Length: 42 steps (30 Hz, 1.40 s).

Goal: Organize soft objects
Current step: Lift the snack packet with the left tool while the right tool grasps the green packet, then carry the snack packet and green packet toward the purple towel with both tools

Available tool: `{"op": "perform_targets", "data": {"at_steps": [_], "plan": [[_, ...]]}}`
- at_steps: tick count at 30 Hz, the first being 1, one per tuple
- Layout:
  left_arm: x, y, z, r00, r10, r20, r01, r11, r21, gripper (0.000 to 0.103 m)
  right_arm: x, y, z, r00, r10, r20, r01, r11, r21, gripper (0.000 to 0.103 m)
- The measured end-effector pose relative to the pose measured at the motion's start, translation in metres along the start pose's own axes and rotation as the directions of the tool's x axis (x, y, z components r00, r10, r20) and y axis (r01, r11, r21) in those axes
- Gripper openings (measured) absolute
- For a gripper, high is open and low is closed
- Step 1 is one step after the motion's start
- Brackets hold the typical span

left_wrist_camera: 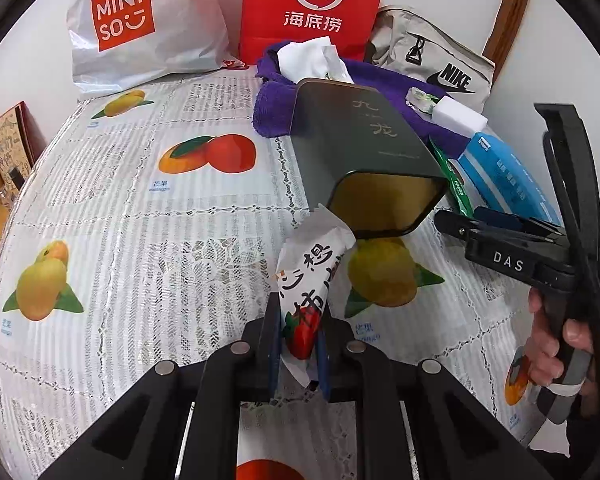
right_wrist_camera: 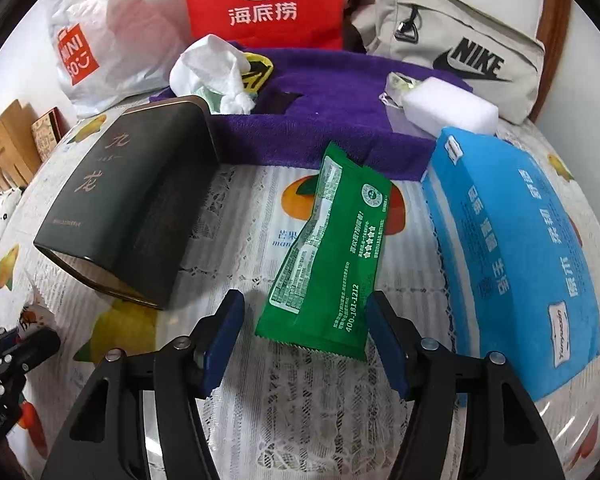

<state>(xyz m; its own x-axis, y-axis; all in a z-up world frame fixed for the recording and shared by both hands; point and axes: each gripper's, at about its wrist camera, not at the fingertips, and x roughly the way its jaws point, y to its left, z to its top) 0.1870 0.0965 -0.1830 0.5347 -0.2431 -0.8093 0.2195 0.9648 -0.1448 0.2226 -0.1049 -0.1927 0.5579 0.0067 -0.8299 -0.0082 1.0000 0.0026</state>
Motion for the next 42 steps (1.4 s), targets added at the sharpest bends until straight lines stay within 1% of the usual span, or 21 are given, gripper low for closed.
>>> {"op": "perform_targets", "data": {"at_steps": [1, 2, 4, 5, 6, 7, 8, 9, 10, 13, 16, 22, 25, 27, 30, 34, 42], "plan": [[0.0, 0.0, 0.0, 1.0, -0.002, 0.001, 0.002, 1.0, -0.002, 0.015, -0.001, -0.002, -0.001, 1.0, 0.0, 0.005, 0.0, 1.0, -0.002, 0.055], [0.0, 0.0, 0.0, 1.0, -0.004, 0.001, 0.004, 1.0, -0.002, 0.015, -0.002, -0.005, -0.001, 1.0, -0.002, 0.006, 0.002, 1.0, 0.001, 0.048], [0.0, 0.001, 0.0, 1.0, -0.005, 0.003, 0.005, 1.0, -0.005, 0.015, -0.004, -0.011, 0.0, 1.0, -0.007, 0.0, 0.007, 1.0, 0.006, 0.031], [0.0, 0.001, 0.0, 1.0, -0.006, 0.001, 0.006, 1.0, -0.008, 0.015, -0.005, -0.016, 0.0, 1.0, -0.015, -0.004, 0.015, 1.0, 0.009, 0.02], [-0.001, 0.0, 0.0, 1.0, -0.006, 0.002, 0.006, 1.0, -0.01, 0.015, -0.006, -0.018, -0.001, 1.0, -0.009, -0.008, 0.009, 1.0, 0.007, 0.016], [-0.001, -0.001, -0.001, 1.0, -0.006, 0.002, 0.006, 1.0, -0.01, 0.015, -0.006, -0.021, -0.001, 1.0, -0.001, -0.011, 0.001, 1.0, 0.0, 0.013], [-0.002, -0.001, -0.001, 1.0, -0.005, 0.002, 0.005, 1.0, -0.01, 0.015, -0.008, -0.023, -0.004, 1.0, 0.004, -0.014, -0.004, 1.0, -0.007, 0.007], [-0.003, -0.001, -0.002, 1.0, -0.001, 0.002, 0.001, 1.0, -0.011, 0.015, -0.01, -0.024, -0.005, 1.0, 0.017, -0.019, -0.017, 1.0, -0.011, 0.006], [-0.004, -0.002, -0.004, 1.0, 0.002, 0.002, -0.002, 1.0, -0.01, 0.015, -0.013, -0.026, -0.009, 0.999, 0.044, -0.027, -0.045, 0.999, -0.016, 0.006], [-0.008, -0.005, -0.008, 1.0, 0.008, 0.001, -0.008, 1.0, -0.012, 0.015, -0.024, -0.027, -0.02, 0.999, 0.041, -0.032, -0.042, 0.998, -0.05, 0.005], [-0.012, -0.009, -0.013, 1.0, 0.023, -0.001, -0.024, 1.0, -0.018, 0.015, -0.039, -0.036, -0.036, 0.996, 0.072, -0.046, -0.074, 0.996, -0.055, 0.005], [-0.022, -0.028, -0.03, 1.0, 0.009, 0.009, -0.009, 1.0, -0.006, 0.015, -0.072, -0.054, -0.076, 0.991, 0.113, -0.068, -0.118, 0.99, -0.073, 0.005], [-0.024, -0.038, -0.036, 1.0, -0.005, 0.007, 0.005, 1.0, -0.014, 0.015, -0.089, -0.066, -0.096, 0.991, 0.128, -0.047, -0.131, 0.989, -0.073, 0.005], [-0.027, -0.043, -0.038, 1.0, -0.019, 0.015, 0.019, 1.0, -0.017, 0.015, -0.098, -0.073, -0.102, 0.991, 0.133, -0.028, -0.135, 0.988, -0.07, 0.005], [-0.032, -0.052, -0.039, 0.999, -0.02, 0.029, 0.02, 1.0, -0.01, 0.015, -0.109, -0.083, -0.107, 0.991, 0.137, 0.01, -0.136, 0.988, -0.066, 0.005], [-0.039, -0.056, -0.037, 0.999, -0.022, 0.045, 0.023, 1.0, -0.014, 0.015, -0.119, -0.097, -0.111, 0.989, 0.141, 0.033, -0.139, 0.989, -0.047, 0.005], [-0.049, -0.059, -0.039, 0.999, -0.008, 0.054, 0.011, 0.999, -0.051, 0.015, -0.126, -0.124, -0.12, 0.995, 0.091, 0.046, -0.09, 0.996, -0.022, 0.005]]}}
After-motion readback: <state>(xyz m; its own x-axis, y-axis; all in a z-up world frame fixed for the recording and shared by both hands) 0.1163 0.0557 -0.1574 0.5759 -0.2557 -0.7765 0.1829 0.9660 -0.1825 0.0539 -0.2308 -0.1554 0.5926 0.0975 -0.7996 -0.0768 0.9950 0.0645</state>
